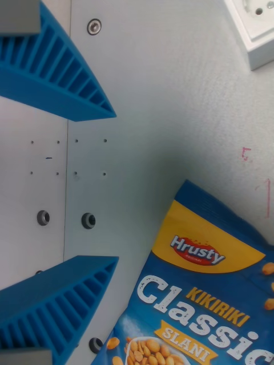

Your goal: Move in base positive z

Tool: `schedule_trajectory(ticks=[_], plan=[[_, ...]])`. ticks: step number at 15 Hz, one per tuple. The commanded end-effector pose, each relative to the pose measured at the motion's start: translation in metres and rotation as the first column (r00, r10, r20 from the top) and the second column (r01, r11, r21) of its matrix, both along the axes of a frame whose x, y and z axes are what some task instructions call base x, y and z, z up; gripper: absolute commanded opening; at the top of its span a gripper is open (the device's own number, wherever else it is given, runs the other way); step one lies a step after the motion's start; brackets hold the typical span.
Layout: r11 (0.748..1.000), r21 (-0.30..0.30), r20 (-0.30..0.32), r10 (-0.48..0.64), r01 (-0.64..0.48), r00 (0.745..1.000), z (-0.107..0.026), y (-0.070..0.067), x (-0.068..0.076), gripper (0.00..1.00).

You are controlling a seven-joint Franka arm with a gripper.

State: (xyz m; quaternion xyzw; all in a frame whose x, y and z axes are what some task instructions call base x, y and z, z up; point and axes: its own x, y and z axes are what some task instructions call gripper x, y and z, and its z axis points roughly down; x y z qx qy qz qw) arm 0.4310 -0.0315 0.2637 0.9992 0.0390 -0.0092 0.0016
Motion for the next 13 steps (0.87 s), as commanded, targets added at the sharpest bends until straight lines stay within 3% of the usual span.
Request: schedule_trajectory(ticks=[1,13], plan=[[1.000,0.000,0.006,0.000,0.000,1.000,0.007,0.000,0.000,1.00],[1.000,0.000,0.006,0.000,0.000,1.000,0.067,0.000,0.000,1.00]])
